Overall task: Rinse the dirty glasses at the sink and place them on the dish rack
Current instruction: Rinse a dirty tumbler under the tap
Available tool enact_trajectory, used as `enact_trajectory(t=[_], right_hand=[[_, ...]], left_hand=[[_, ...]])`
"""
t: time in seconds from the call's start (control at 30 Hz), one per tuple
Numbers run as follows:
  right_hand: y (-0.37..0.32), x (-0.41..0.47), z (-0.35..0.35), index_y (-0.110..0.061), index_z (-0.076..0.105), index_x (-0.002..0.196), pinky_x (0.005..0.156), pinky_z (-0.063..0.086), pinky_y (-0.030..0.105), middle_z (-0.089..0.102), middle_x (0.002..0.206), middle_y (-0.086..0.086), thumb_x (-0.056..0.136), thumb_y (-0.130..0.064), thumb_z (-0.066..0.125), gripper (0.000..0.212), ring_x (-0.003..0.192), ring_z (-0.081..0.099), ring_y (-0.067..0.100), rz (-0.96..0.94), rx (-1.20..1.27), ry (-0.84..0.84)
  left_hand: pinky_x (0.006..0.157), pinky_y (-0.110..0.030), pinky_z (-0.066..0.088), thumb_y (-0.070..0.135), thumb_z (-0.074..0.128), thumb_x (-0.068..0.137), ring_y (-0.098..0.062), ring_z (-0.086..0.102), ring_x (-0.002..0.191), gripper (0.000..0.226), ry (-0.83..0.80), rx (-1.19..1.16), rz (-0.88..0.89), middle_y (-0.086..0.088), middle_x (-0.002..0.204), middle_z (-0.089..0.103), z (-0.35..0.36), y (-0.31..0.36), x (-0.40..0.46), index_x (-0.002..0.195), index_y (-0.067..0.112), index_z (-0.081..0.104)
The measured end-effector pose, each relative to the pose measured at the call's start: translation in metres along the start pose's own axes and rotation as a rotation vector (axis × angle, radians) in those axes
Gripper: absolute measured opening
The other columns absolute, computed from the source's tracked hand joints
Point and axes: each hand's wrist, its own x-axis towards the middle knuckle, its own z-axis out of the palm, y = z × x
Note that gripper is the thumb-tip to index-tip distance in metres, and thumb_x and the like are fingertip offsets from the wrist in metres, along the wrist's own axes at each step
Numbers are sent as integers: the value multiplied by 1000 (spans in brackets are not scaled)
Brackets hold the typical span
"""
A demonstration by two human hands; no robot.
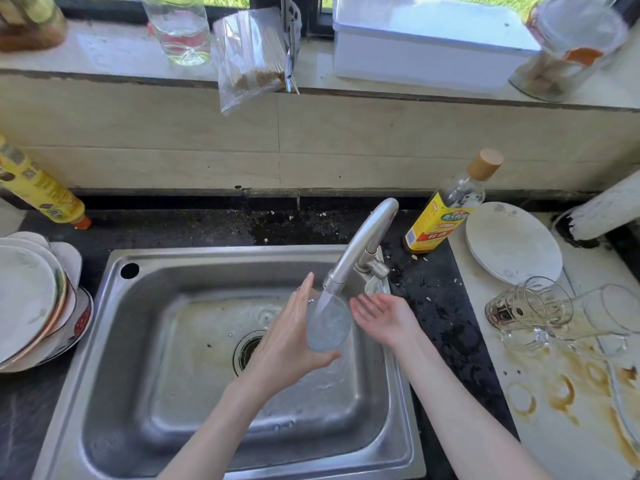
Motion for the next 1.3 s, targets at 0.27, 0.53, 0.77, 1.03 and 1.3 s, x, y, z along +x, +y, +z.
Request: enact_trajectory(t=[0.27, 0.53, 0.77, 1.03, 1.3], right_hand=[[-32, -23, 11, 8, 44, 131, 61, 40, 21, 52, 112, 23, 95, -4, 38, 38, 101, 54, 30, 18, 148, -33], [-69, -23, 13, 7, 36, 131, 63, 42, 24, 49, 112, 30, 94, -15, 48, 44, 96, 54, 27, 73, 192, -84], [-24, -21, -8, -8, 56, 108, 66, 43, 30, 54, 104, 10, 92, -22, 54, 21, 82, 55, 23, -28, -363, -4], [48, -34, -42, 12, 37, 130, 87, 49, 41, 54, 124, 27, 79, -51, 63, 85, 108, 57, 37, 325, -189, -144], [43, -27, -32, 3, 54, 124, 73, 57, 35, 65, 110, 22, 73, -35, 72, 66, 86, 66, 31, 25, -213, -159]], left_hand=[[106, -22, 29, 40, 81, 64, -4, 23, 138, 120, 42, 16, 1, 15, 154, 14, -1, 6, 7, 149, 27, -3], [101, -32, 40, 45, 79, 64, -11, 34, 133, 118, 52, 82, 27, 11, 151, 24, -11, 16, 14, 149, 29, -2], [88, -26, 44, 42, 78, 62, -5, 44, 116, 111, 89, 31, 3, 10, 136, 36, -5, 17, 15, 148, 28, 9], [100, -21, 31, 30, 82, 68, -3, 35, 125, 101, 233, -287, -159, 10, 133, 33, 19, 13, 2, 147, 20, 19], [91, -28, 49, 28, 84, 65, 0, 49, 112, 83, 206, -414, -216, 11, 131, 39, 34, -6, -13, 130, 28, 33]])
